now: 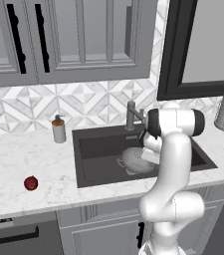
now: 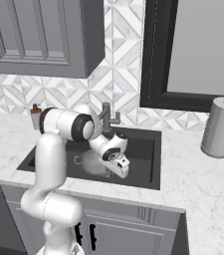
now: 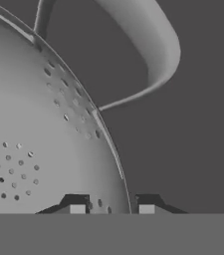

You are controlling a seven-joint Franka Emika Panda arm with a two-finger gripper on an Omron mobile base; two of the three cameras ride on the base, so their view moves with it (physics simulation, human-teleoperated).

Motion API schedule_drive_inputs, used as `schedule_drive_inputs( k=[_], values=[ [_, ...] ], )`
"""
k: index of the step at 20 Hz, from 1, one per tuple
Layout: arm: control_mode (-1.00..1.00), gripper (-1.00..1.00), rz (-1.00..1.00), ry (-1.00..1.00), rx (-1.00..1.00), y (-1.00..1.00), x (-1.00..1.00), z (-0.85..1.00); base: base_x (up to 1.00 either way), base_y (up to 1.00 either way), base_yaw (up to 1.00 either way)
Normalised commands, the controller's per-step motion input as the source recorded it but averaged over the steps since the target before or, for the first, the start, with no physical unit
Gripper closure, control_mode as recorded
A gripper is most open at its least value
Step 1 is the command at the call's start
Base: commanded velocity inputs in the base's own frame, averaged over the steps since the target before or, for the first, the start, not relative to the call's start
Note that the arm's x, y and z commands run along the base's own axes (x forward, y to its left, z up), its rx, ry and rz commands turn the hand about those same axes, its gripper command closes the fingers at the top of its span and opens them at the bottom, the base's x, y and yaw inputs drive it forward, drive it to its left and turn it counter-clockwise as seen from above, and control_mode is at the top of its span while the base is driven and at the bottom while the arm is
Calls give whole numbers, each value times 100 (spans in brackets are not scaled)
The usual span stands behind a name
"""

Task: Put the colander in the sink, put the pear in the colander, and turn on the sink faucet and pour water over the colander.

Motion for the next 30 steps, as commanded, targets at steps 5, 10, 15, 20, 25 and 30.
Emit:
schedule_drive_inputs(
  k=[5, 10, 15, 20, 25, 30],
  values=[
    [-100, -100, 0, 0, 0, 1, -15, 0, 0, 0, 0],
    [-100, -100, 0, 0, 1, -15, -22, 22, 0, 0, 0],
    [-100, -100, 0, 0, 5, -19, -27, 49, 0, 0, 0],
    [-100, -100, 0, -1, 4, -15, -35, 55, 0, 0, 0],
    [-100, -100, 0, -9, 0, -4, -39, 52, 0, 0, 0],
    [-100, -100, 3, -16, 0, 0, -58, 50, 0, 0, 0]
  ],
)
